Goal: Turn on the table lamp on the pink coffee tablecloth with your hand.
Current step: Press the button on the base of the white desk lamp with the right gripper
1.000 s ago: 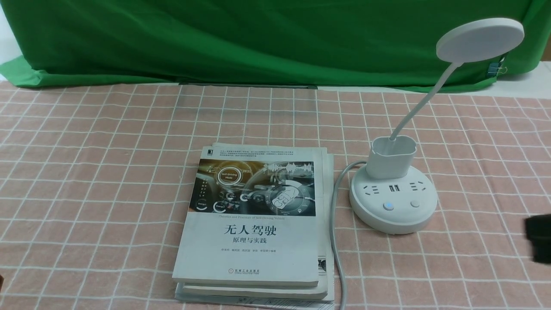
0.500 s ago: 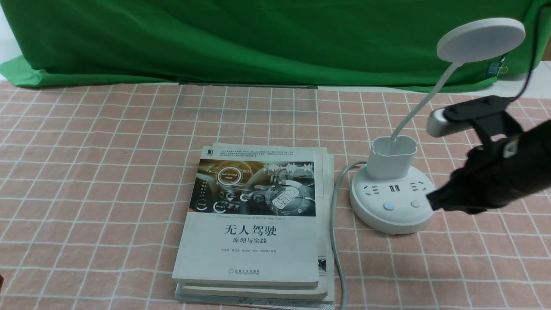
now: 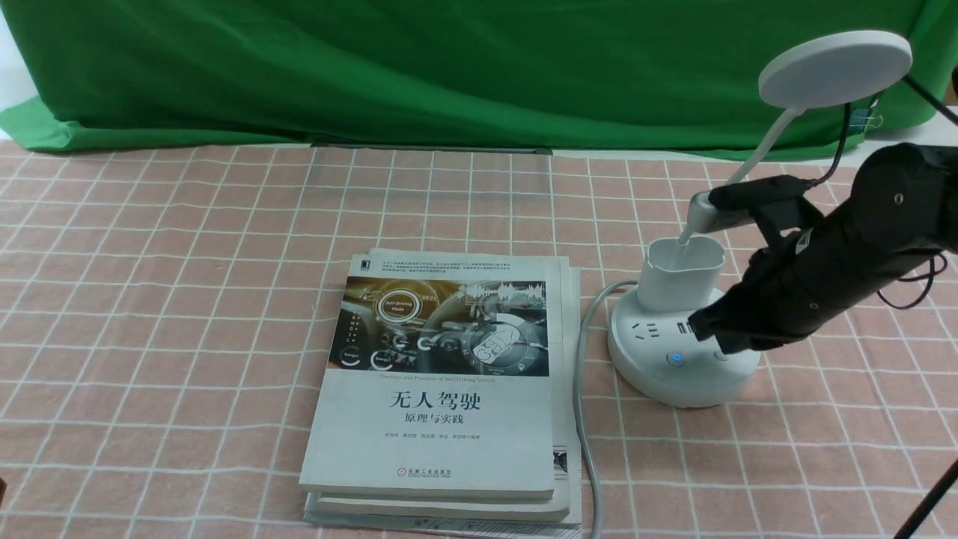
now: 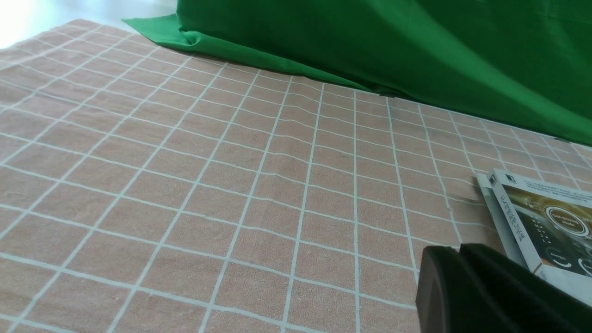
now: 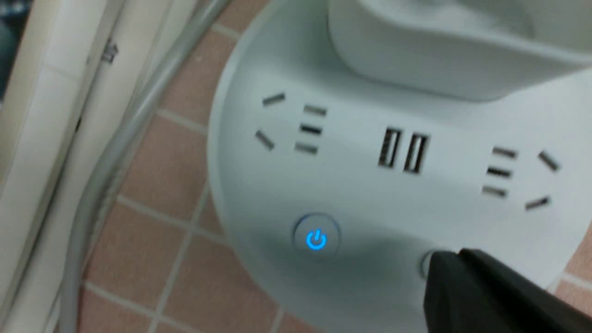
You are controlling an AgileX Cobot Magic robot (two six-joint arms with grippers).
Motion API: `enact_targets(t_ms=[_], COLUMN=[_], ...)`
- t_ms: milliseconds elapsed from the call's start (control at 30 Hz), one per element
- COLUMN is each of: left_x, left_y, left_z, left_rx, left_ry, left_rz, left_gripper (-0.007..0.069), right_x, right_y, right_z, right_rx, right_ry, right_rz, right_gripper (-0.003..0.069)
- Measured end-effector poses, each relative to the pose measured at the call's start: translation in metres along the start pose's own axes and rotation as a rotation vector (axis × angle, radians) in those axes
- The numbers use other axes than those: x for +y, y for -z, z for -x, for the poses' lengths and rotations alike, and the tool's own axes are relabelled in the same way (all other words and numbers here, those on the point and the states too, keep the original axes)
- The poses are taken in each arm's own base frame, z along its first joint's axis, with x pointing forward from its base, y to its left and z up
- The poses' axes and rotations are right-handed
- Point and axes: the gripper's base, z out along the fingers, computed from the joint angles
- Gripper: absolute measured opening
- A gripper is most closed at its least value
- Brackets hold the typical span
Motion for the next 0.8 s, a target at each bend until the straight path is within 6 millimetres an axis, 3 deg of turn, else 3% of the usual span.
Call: enact_targets(t_ms=[267, 800], left_x=[0.0, 0.0], left_y=[0.0, 0.0], left_z=[0.0, 0.0], left_rx=[0.0, 0.0], left_ry=[-0.001, -0.001], left_rz=[0.0, 0.0], left_gripper=[0.0019, 0.0019], right_x=[-0.012, -0.006], right_y=[-0.015, -0.002], right_z=[0.001, 0.01], right_rx=[0.013, 0.037], right_ry=[-0.025, -0.042], right_rz=[-0.013, 0.046], right_gripper=[0.0027, 0.0027])
